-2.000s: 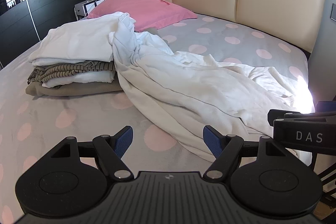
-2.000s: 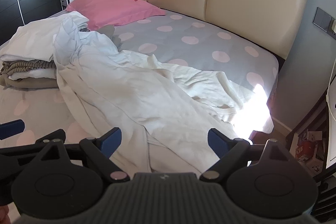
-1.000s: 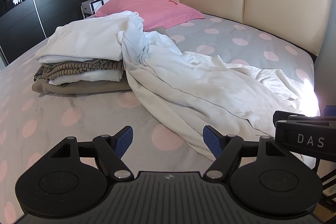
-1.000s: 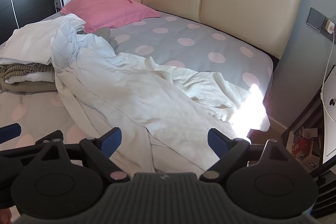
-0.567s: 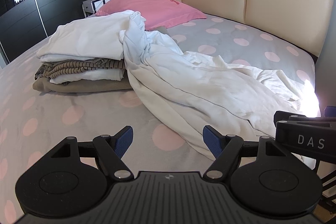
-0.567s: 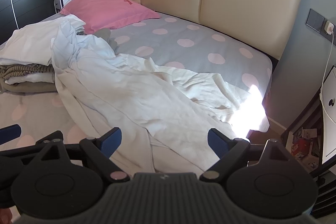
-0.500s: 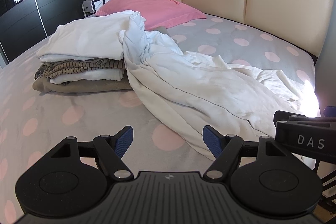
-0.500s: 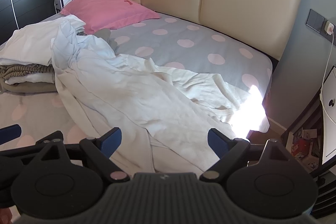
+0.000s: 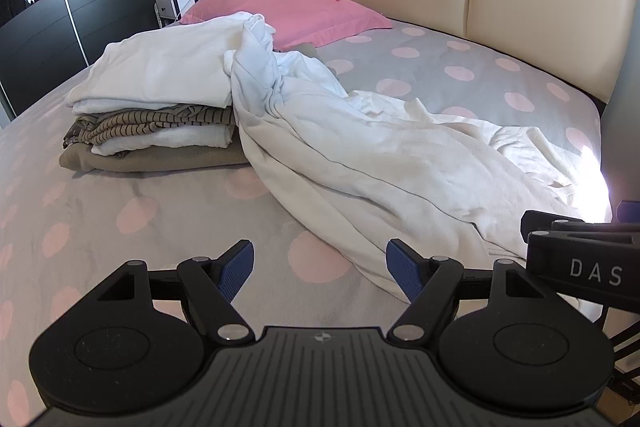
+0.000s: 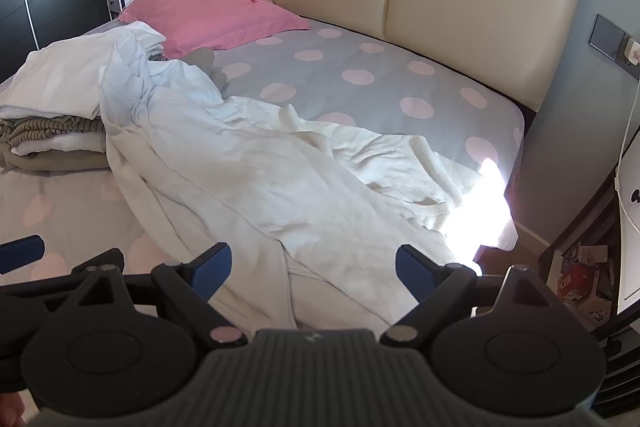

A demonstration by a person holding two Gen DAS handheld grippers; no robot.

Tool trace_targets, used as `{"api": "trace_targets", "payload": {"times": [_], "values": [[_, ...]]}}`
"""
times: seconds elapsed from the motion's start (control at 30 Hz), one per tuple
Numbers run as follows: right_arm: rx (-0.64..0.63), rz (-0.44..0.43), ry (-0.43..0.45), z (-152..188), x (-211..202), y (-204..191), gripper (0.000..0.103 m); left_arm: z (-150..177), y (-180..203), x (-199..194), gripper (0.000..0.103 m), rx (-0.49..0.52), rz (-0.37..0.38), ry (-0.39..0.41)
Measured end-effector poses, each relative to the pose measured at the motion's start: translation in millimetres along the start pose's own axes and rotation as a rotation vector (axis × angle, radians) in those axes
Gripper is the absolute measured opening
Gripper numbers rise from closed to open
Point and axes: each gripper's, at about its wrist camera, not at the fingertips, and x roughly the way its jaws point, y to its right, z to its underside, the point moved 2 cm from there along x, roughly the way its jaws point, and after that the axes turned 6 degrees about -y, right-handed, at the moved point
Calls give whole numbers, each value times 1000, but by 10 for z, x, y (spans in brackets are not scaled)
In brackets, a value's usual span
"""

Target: Fold clothes

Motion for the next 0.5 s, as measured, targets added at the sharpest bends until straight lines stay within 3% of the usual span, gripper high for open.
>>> {"api": "trace_targets", "payload": {"times": [0.33, 0.5], "values": [[-115, -63, 58, -75, 105, -2, 90, -47, -111, 119, 71, -34, 31, -18], [-181, -85, 72, -175, 228, -18, 90, -111, -243, 251, 66, -40, -1, -32]]}}
